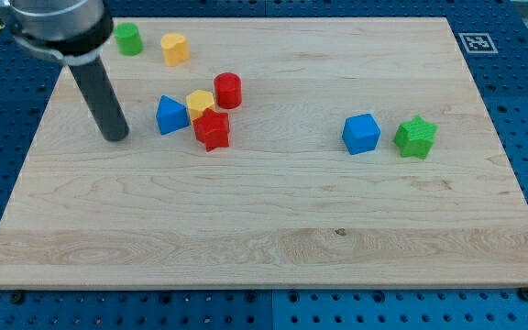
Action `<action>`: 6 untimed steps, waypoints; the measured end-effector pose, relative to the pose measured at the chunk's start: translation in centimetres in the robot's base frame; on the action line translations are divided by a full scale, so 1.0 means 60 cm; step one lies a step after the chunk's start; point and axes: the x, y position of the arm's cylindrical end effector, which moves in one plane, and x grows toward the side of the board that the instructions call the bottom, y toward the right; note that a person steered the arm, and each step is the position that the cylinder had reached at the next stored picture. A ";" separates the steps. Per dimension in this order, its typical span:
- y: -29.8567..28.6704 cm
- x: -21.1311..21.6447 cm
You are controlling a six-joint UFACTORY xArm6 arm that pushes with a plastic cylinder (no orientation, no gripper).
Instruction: Slide the blue triangle to the bottom left of the yellow hexagon
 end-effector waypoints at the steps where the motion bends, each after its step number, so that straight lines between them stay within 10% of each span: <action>1: 0.019 -0.096; 6: 0.120 -0.012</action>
